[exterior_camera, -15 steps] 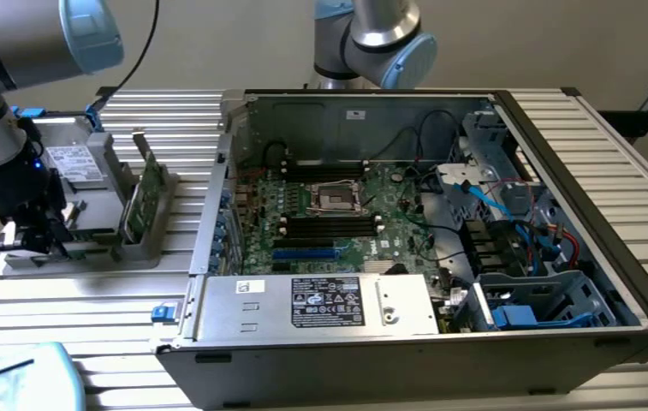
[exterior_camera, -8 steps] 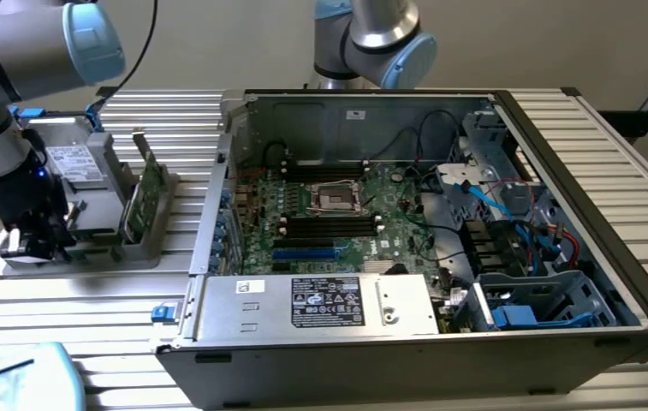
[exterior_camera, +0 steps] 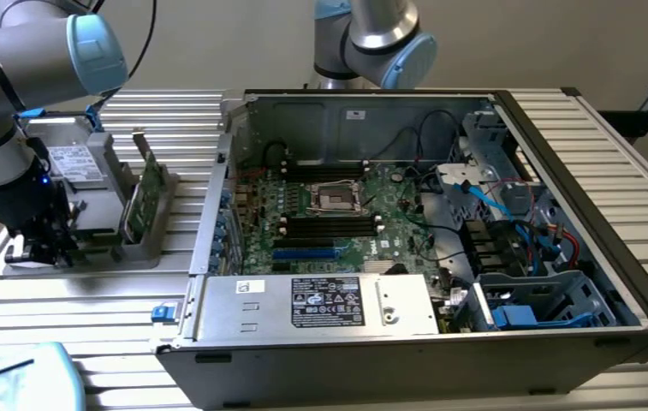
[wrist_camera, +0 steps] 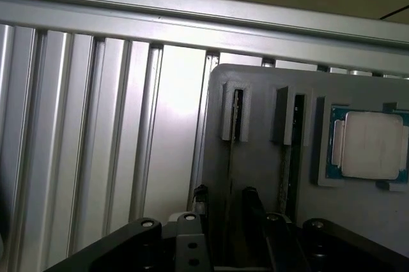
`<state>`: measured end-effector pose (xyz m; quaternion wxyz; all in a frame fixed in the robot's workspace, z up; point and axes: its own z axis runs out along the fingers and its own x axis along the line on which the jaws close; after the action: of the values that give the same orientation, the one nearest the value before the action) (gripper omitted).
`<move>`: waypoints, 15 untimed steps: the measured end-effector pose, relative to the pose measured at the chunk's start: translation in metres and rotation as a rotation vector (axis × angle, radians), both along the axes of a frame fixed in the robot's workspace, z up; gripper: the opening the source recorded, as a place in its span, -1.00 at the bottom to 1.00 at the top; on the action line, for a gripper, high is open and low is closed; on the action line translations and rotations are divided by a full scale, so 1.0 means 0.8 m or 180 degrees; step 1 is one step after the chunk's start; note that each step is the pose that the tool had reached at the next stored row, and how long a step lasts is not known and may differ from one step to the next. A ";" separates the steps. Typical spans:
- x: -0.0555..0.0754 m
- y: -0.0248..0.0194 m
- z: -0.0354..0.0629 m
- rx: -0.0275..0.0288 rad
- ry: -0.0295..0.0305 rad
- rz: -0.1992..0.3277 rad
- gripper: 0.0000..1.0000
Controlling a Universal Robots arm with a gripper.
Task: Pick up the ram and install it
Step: 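Pick up the ram and move it above insertion slot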
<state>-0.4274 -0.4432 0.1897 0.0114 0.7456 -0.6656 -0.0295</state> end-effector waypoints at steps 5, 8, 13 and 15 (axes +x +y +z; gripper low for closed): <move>0.000 0.0000 0.000 0.0000 0.0000 0.0000 -0.29; 0.000 0.0001 0.000 0.0000 0.0000 0.0000 -0.46; 0.000 0.0001 0.000 0.0000 0.0000 0.0000 -0.70; 0.000 0.0000 0.000 0.0000 0.0000 0.0000 -0.70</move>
<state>-0.4274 -0.4432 0.1896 0.0114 0.7456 -0.6656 -0.0295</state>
